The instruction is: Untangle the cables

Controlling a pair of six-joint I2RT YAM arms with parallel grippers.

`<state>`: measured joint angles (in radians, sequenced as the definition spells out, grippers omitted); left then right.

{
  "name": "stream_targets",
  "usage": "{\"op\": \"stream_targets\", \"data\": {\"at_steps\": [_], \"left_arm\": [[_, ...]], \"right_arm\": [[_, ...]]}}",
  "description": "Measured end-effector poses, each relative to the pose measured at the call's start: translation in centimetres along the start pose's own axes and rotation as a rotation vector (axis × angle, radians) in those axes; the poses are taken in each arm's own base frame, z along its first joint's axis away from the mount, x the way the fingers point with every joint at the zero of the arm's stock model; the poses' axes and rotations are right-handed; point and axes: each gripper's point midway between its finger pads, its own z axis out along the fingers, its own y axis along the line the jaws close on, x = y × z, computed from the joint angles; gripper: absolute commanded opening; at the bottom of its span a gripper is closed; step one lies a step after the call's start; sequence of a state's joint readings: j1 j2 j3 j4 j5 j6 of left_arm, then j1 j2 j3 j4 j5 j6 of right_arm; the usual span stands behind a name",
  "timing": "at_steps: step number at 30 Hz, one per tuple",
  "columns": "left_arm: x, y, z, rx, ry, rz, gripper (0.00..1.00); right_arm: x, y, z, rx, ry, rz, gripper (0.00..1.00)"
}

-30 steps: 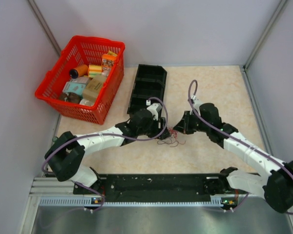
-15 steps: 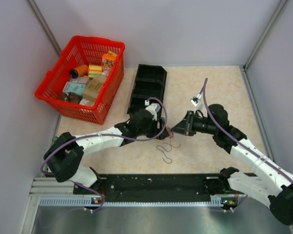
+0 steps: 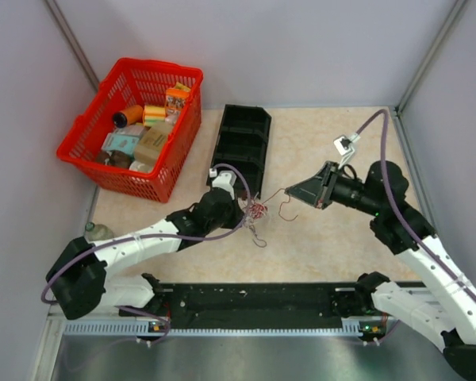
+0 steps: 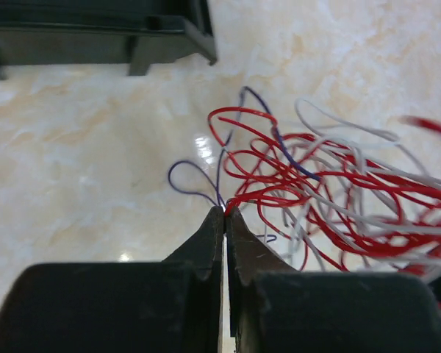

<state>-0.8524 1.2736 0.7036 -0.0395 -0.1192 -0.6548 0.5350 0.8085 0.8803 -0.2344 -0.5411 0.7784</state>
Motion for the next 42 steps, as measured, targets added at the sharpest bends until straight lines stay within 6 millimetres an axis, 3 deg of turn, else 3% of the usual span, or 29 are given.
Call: {"op": "stream_targets", "data": {"at_steps": [6, 13, 20, 23, 25, 27, 29, 31, 34, 38, 42], "left_arm": [[0.8, 3.9, -0.9, -0.178, -0.018, -0.043, 0.0], [3.6, 8.3, -2.4, -0.335, 0.015, -0.064, 0.0], [2.8, 9.2, -3.9, -0.363, -0.043, -0.08, 0.0], [2.4, 8.9, -4.3, -0.343, -0.056, -0.078, 0.0], [2.2, 8.6, -4.6, -0.323, -0.064, -0.075, 0.0], [2.1, 8.2, -4.9, -0.295, -0.066, -0.073, 0.0], [2.0, 7.6, -5.0, -0.261, -0.069, -0.07, 0.0], [1.8, 6.9, -5.2, -0.218, -0.072, -0.066, 0.0], [1.4, 6.0, -5.3, -0.169, -0.082, -0.063, 0.0], [1.4, 5.6, -5.3, -0.151, -0.078, -0.054, 0.0], [1.5, 5.5, -5.3, -0.145, -0.074, -0.052, 0.0]], "right_arm": [[-5.3, 4.8, -3.7, 0.006, -0.2, -0.127, 0.0], [-11.1, 10.2, -8.6, 0.014, -0.437, -0.265, 0.0], [-15.0, 14.0, -13.3, 0.047, -0.62, -0.378, 0.0], [-15.1, 14.1, -13.3, 0.041, -0.626, -0.389, 0.0], [-13.9, 12.0, -10.9, 0.045, -0.563, -0.371, 0.0], [-11.6, 8.2, -7.5, 0.075, -0.449, -0.331, 0.08], [-7.9, 2.6, -3.2, 0.135, -0.289, -0.262, 0.17], [-4.0, -2.5, -0.1, 0.201, -0.141, -0.194, 0.34], [2.3, -8.6, 3.1, 0.287, 0.072, -0.11, 0.46], [8.0, -11.6, 6.4, 0.289, 0.266, -0.145, 0.42], [10.9, -13.4, 9.6, 0.258, 0.356, -0.264, 0.38]]}}
